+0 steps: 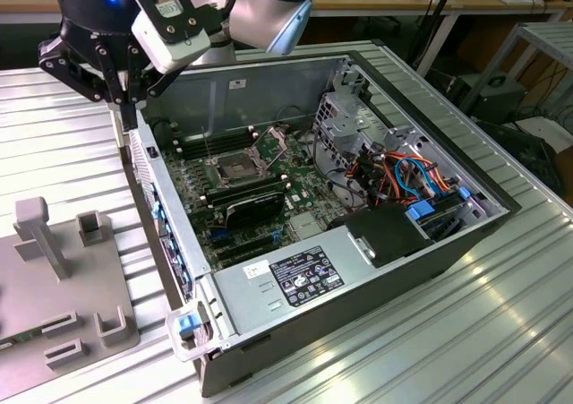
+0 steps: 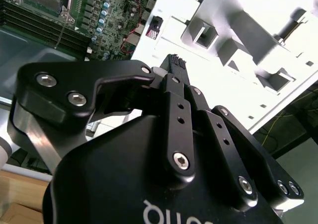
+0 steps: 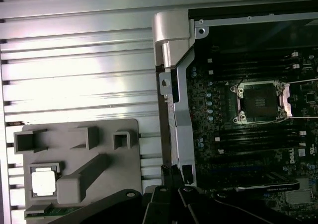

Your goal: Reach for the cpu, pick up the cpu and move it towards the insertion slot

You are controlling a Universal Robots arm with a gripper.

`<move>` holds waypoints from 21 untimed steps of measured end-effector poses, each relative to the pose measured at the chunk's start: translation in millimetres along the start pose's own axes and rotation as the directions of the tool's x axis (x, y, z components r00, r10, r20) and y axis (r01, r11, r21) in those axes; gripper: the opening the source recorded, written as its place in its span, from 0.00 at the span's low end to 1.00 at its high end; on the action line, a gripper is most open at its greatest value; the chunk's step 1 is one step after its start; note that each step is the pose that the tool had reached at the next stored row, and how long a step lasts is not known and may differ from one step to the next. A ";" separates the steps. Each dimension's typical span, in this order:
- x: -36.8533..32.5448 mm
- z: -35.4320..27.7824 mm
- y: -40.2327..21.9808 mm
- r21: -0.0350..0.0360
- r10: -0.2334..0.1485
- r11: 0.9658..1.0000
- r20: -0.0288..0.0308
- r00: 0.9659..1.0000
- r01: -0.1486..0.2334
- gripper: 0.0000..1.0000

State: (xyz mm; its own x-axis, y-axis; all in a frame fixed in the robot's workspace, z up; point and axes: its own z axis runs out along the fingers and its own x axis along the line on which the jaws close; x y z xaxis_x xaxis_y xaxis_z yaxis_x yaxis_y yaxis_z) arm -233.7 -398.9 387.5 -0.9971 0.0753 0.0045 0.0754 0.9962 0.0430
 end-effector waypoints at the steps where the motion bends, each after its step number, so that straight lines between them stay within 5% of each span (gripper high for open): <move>1: 0.5 0.0 0.0 0.000 0.000 1.000 0.000 1.000 0.000 0.11; 21: 11.2 0.7 -0.9 0.000 0.000 1.000 -0.002 1.000 0.000 0.11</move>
State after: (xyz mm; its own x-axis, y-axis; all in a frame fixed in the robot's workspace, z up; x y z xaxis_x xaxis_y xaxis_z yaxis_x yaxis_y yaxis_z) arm -244.9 -398.9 386.9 -0.9971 0.0753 0.0068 0.0755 0.9962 0.0428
